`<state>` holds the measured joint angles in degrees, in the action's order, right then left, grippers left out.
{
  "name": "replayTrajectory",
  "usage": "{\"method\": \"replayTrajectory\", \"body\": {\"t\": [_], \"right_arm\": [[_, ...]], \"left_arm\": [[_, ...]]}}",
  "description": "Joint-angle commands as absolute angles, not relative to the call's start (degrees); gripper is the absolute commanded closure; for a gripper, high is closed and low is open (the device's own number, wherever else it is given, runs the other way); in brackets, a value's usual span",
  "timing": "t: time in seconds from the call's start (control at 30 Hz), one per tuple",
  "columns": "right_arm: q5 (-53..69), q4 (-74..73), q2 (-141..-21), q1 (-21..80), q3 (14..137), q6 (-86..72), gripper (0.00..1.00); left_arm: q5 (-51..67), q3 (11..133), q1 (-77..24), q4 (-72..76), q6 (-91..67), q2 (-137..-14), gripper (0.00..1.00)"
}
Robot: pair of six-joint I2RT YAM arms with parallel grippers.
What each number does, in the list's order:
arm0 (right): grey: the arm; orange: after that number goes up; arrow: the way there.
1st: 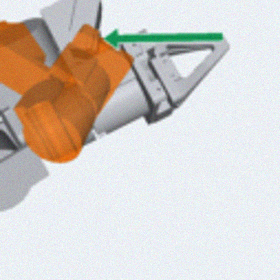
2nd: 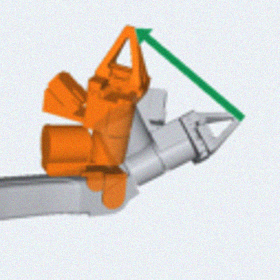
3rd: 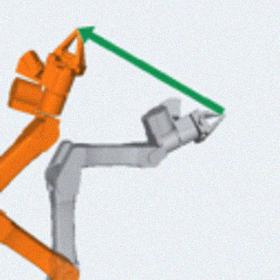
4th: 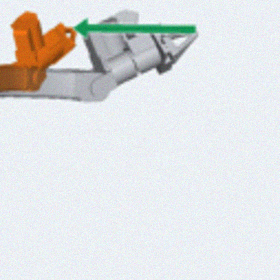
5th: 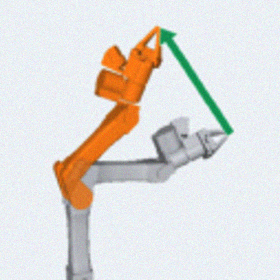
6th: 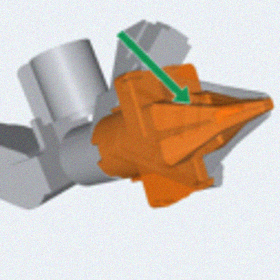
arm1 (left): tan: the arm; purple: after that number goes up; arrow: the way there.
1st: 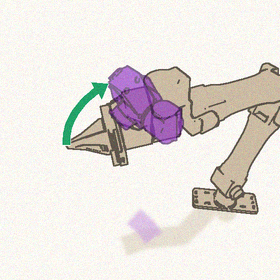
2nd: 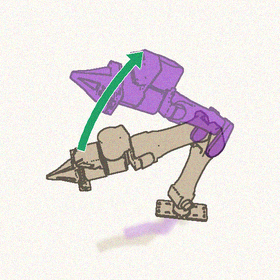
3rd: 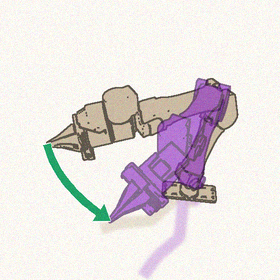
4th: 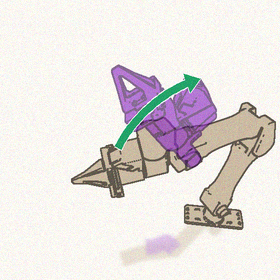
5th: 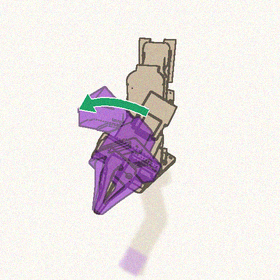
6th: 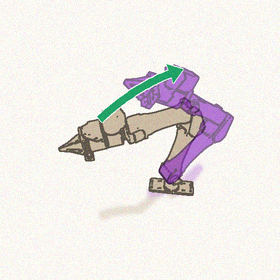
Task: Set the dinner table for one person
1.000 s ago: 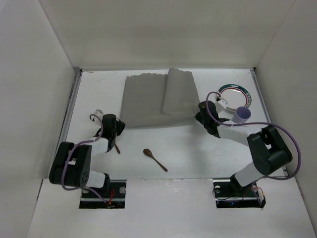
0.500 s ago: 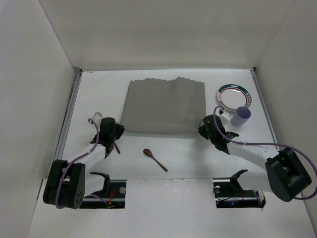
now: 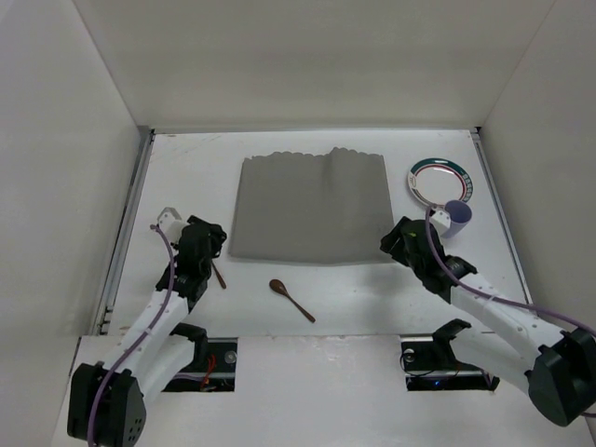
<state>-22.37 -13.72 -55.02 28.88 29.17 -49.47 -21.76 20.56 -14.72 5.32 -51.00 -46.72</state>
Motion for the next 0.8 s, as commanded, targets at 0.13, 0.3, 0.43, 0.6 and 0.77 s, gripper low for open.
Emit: {"method": "replayTrajectory", "body": {"t": [0.13, 0.3, 0.43, 0.6, 0.77], "right_arm": [[-20.8, -5.3, -63.2, 22.4, 34.4, -44.0, 0.33], [-17.8, 3.7, -80.7, 16.6, 41.2, -44.7, 0.33], [-19.7, 4.1, -87.6, 16.4, 45.5, -45.8, 0.42], [-17.9, 2.5, -88.3, 16.0, 46.8, -47.3, 0.37], [-11.4, 4.2, -89.6, 14.9, 45.6, -49.0, 0.41]], "left_arm": [[-21.1, 34.6, -18.1, 6.3, -45.0, -65.7, 0.52], [-19.3, 47.3, -17.2, 6.2, -36.7, -82.5, 0.47], [-19.6, 55.4, -14.1, 4.0, -35.1, -94.0, 0.45], [-18.8, 60.2, -13.2, 4.0, -35.4, -102.7, 0.44], [-16.3, 60.1, -12.5, 4.7, -36.7, -105.6, 0.49]]}}
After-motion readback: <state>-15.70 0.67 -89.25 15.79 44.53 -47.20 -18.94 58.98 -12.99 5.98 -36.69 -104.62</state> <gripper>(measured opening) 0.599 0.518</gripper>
